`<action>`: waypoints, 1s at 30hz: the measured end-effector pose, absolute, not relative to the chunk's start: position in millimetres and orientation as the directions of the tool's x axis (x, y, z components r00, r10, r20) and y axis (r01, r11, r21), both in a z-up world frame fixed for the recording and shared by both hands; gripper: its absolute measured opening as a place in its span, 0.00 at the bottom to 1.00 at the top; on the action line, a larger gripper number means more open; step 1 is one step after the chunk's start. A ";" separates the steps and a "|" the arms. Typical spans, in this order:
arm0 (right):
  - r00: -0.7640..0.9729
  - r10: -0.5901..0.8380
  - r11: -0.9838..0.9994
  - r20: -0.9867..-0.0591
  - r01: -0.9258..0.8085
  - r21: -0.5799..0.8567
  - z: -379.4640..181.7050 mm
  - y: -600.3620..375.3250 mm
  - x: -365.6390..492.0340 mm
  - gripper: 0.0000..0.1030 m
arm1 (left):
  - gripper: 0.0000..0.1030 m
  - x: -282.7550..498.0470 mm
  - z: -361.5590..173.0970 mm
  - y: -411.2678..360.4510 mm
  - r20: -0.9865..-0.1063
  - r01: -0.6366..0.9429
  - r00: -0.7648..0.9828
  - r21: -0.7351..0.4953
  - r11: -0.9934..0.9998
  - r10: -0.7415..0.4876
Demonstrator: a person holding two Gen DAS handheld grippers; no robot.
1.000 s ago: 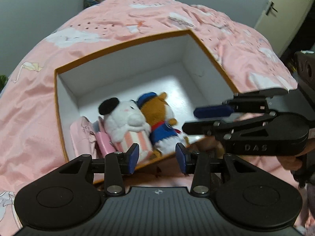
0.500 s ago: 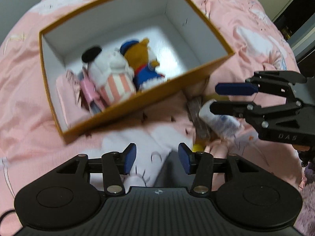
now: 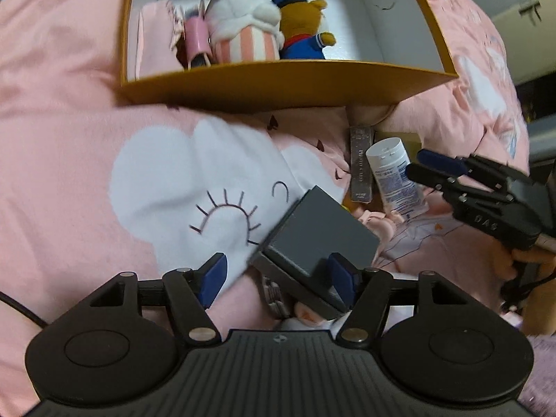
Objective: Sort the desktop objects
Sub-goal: 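Grasp the dark grey box with the left tool while the right tool reaches toward the white bottle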
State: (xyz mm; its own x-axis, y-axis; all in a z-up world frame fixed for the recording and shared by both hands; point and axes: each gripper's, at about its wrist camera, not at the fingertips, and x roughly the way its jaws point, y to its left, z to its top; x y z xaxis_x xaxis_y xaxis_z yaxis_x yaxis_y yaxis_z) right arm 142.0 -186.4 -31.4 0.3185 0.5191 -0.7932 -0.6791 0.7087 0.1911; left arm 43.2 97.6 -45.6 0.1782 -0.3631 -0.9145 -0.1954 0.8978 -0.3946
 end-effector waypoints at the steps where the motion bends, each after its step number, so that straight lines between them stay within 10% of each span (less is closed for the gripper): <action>1: 0.317 0.516 0.711 -0.796 -0.677 0.191 -32.9 -186.2 143.5 0.39 | 0.76 43.7 -48.2 98.4 -0.910 -0.209 0.179 -0.408 0.889 -0.375; 10: 0.308 0.516 0.710 -0.800 -0.675 0.198 -36.7 -184.1 151.3 0.39 | 0.79 45.8 -66.3 90.6 -0.870 -0.251 0.222 -0.488 0.836 -0.441; 22: 0.285 0.485 0.714 -0.827 -0.675 0.186 -39.7 -156.7 179.5 0.38 | 0.42 44.9 -38.2 78.4 -0.862 -0.169 0.368 -0.430 0.887 -0.348; 30: 0.273 0.470 0.678 -0.839 -0.720 0.146 -39.9 -169.7 159.1 0.38 | 0.40 43.2 0.3 80.1 -0.849 -0.086 0.463 -0.328 0.941 -0.254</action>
